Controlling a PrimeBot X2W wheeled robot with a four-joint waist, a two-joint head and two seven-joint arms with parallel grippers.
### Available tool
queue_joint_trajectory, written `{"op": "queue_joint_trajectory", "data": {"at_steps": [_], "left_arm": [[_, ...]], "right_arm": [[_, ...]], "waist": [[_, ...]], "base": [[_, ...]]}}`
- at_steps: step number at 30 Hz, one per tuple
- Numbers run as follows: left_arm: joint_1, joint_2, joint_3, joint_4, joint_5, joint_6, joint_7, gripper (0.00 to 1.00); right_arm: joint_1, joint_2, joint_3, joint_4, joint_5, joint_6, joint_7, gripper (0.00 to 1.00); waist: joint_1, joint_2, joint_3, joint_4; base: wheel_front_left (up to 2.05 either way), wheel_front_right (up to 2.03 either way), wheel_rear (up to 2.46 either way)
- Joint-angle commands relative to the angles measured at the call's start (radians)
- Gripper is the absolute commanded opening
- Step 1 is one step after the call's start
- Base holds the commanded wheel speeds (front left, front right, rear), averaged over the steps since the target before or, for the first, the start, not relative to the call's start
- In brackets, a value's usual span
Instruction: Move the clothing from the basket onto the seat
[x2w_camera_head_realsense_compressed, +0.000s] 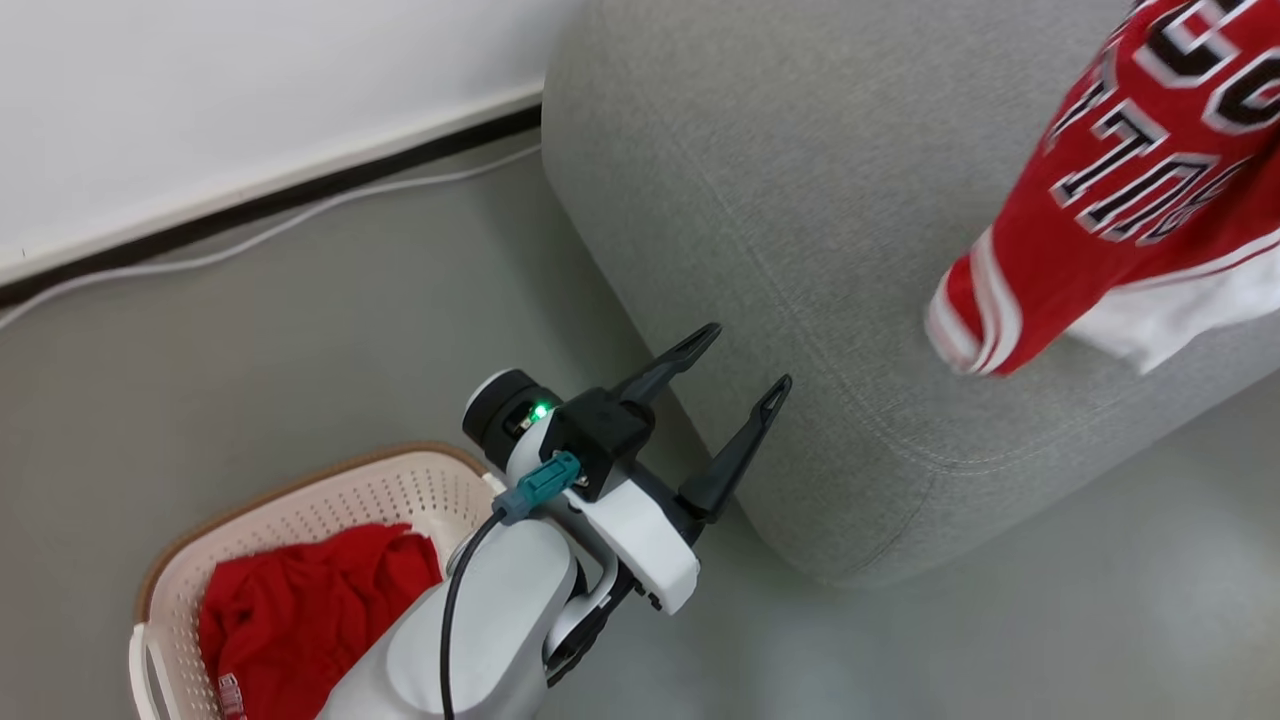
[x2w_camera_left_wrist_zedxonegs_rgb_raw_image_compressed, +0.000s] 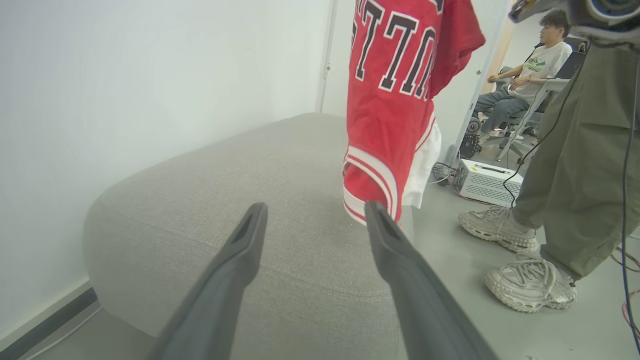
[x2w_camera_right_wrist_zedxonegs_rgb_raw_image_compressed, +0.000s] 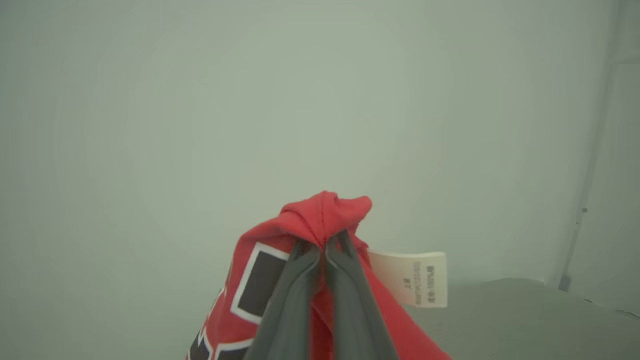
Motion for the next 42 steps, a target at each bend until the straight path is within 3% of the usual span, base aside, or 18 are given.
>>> {"op": "queue_joint_trajectory", "data": {"at_steps": [1,10,16,27,33,42], "left_arm": [[-0.050,0.002,0.016,-0.036,0.007,-0.007,-0.005,1.00],[-0.135,0.002,-0.053,-0.045,0.024,0.016,-0.005,1.00],[-0.213,0.002,-0.133,-0.039,0.009,0.047,-0.005,1.00],[-0.225,0.002,-0.240,-0.055,-0.036,0.108,-0.005,1.00],[-0.236,0.002,-0.272,-0.085,-0.047,0.133,-0.005,1.00],[-0.251,0.002,-0.273,-0.117,-0.051,0.161,-0.005,1.00]], "right_arm": [[-0.036,-0.044,-0.021,0.003,-0.013,0.007,-0.006,0.00],[-0.155,-0.115,-0.103,0.118,-0.032,0.007,-0.006,0.00],[-0.290,-0.178,-0.162,0.236,-0.037,0.007,-0.006,0.00],[-0.447,-0.263,-0.324,0.456,-0.085,0.007,-0.006,0.00],[-0.451,-0.236,-0.340,0.530,-0.072,0.007,-0.006,0.00],[-0.326,-0.179,-0.233,0.624,0.018,0.007,-0.006,0.00]], "waist": [[0.0000,0.0000,0.064,0.031],[0.0000,0.0000,0.202,0.085],[0.0000,0.0000,0.313,0.141],[0.0000,0.0000,0.421,0.266],[0.0000,0.0000,0.454,0.318],[0.0000,0.0000,0.437,0.332]], "base": [[0.00,0.00,0.00],[0.00,0.00,0.00],[0.00,0.00,0.00],[0.00,0.00,0.00],[0.00,0.00,0.00],[0.00,0.00,0.00]]}}
